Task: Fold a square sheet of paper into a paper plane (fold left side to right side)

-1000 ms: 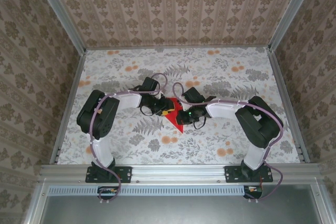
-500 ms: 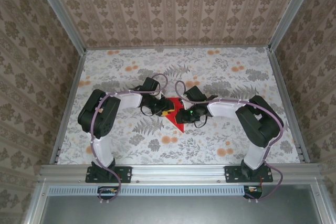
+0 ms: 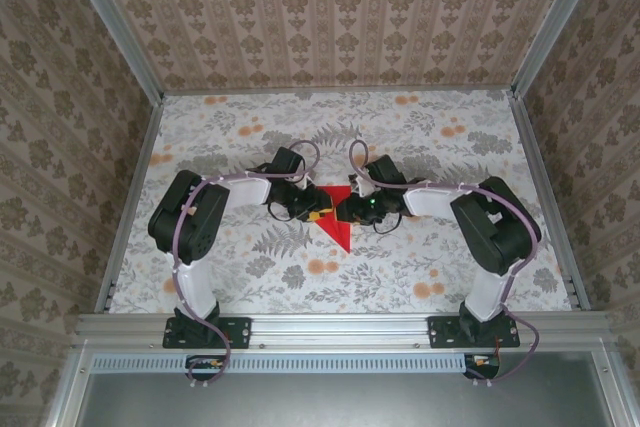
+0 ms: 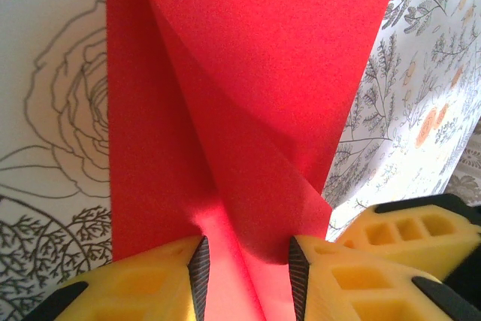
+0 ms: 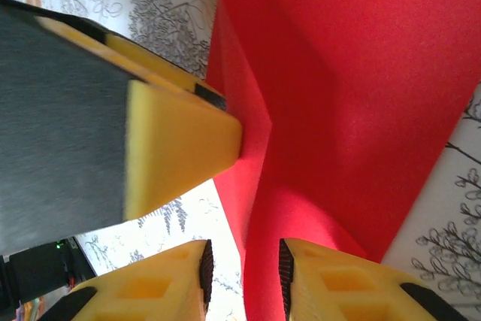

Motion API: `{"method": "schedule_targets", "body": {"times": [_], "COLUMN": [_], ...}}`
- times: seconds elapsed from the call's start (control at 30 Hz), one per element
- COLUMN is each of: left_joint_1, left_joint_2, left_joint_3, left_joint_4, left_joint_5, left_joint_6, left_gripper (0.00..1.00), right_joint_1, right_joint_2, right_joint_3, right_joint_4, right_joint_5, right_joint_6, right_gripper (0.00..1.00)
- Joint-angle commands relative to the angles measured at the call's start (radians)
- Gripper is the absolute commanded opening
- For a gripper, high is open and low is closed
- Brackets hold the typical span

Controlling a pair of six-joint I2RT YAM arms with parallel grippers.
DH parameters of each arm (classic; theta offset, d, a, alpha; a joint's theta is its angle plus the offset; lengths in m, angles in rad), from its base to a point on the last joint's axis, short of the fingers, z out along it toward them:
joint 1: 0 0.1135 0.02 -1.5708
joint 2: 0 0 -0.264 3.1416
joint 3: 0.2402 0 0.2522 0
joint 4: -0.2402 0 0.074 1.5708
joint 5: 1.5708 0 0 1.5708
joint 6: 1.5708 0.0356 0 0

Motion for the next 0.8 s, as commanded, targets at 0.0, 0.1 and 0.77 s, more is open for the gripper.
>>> {"method": "schedule_targets", "body": {"times": [0.0, 0.1, 0.77], "left_joint_1": [-0.007, -0.007, -0.006], "left_joint_2": [0.016, 0.015, 0.016], "left_joint_3": [0.022, 0.02, 0.011], "left_joint_4": [-0.034, -0.035, -0.035], "left_joint_5": [-0.028, -0.028, -0.029], "left_joint_6": [-0.004, -0.004, 0.0], "left_gripper": [0.36, 0.36, 0.36], "right_joint_1": [0.001, 0.001, -0.016], "right_joint_2": [0.033, 0.044, -0.002], "right_joint_3": [0.024, 0.02, 0.019], "right_joint_4": [0.039, 0.046, -0.116], "right_joint_5": [-0.048, -0.05, 0.082], "right_joint_6": [0.042, 0.048, -0.039], "right_gripper": [0.3, 0.26, 0.0]}}
